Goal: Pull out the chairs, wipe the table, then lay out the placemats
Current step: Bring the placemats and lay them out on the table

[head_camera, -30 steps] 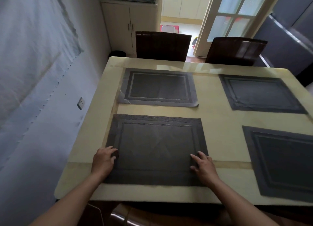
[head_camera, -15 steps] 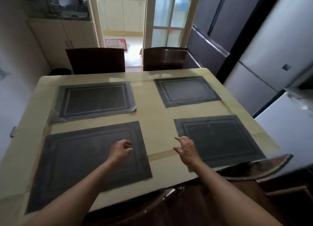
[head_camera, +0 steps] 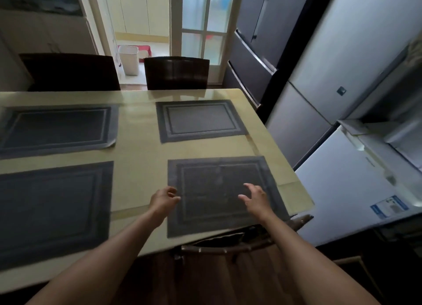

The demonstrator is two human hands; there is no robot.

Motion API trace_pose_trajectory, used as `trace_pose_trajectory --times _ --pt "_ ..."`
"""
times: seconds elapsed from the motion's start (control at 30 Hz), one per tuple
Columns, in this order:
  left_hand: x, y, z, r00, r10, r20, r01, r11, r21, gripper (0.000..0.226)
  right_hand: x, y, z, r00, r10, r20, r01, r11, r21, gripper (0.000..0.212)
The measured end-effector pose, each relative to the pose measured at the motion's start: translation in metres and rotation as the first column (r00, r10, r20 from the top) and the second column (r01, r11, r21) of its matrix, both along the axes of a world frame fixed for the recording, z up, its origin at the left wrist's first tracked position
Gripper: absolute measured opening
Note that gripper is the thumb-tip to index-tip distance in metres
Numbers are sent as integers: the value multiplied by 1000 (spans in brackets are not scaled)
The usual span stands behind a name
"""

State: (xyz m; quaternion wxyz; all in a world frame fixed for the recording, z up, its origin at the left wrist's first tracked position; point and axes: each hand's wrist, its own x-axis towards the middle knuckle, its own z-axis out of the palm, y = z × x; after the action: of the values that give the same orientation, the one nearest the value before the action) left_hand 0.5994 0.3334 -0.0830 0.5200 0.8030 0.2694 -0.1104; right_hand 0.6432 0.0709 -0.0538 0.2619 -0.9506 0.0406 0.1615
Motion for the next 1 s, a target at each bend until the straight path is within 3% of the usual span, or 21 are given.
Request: trace_pose_trajectory --times 0.37,0.7,0.83,1.0 --pt "36 -4 -46 948 249 -201 -222 964 145 53 64 -98 -30 969 -221 -106 217 975 -53 48" --pt "58 -28 -70 851 445 -280 -394 892 221 27 126 -141 -78 924 -262 -277 232 963 -138 45" --pt "65 -28 -79 797 544 -264 -489 837 246 31 147 -147 -99 904 -310 -295 274 949 -157 45" --pt "67 -27 -87 756 617 -219 -565 784 257 21 158 -147 -108 872 -394 -290 356 918 -177 41"
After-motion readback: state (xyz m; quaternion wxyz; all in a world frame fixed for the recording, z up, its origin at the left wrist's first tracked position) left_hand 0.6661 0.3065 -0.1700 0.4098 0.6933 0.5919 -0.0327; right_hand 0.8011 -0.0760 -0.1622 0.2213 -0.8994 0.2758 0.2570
